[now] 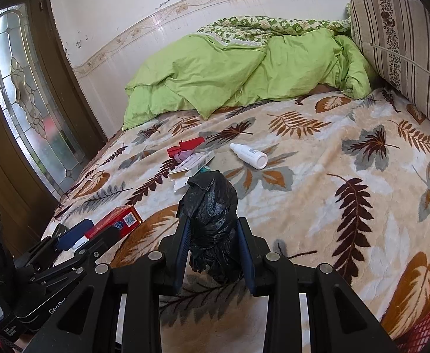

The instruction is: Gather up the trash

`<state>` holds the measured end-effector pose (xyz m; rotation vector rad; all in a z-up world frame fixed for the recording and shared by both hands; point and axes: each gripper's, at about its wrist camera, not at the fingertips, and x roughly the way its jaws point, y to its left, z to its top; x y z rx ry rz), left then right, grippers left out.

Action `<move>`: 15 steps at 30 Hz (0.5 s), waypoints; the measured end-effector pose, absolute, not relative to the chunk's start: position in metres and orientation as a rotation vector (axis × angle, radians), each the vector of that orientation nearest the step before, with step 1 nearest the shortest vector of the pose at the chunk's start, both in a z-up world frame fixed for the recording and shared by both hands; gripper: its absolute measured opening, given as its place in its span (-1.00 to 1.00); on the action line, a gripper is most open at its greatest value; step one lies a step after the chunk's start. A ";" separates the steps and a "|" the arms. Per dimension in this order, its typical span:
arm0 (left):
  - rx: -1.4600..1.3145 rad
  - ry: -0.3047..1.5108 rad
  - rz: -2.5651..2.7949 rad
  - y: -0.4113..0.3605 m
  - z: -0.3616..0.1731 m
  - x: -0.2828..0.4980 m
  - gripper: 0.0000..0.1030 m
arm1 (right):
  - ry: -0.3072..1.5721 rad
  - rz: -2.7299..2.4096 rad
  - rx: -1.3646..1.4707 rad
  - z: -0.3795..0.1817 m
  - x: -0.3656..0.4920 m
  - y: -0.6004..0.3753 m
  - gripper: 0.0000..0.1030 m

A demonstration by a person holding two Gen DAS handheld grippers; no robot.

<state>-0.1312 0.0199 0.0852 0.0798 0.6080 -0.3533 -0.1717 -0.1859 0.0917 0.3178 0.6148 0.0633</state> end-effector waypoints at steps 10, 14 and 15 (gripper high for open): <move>0.078 0.608 -0.354 0.020 0.086 -0.131 0.08 | 0.619 0.064 0.321 0.091 -0.172 -0.184 -0.35; 0.078 0.609 -0.354 0.020 0.085 -0.131 0.08 | 0.621 0.065 0.322 0.090 -0.172 -0.183 -0.35; 0.079 0.609 -0.353 0.020 0.085 -0.131 0.08 | 0.622 0.065 0.322 0.090 -0.172 -0.182 -0.35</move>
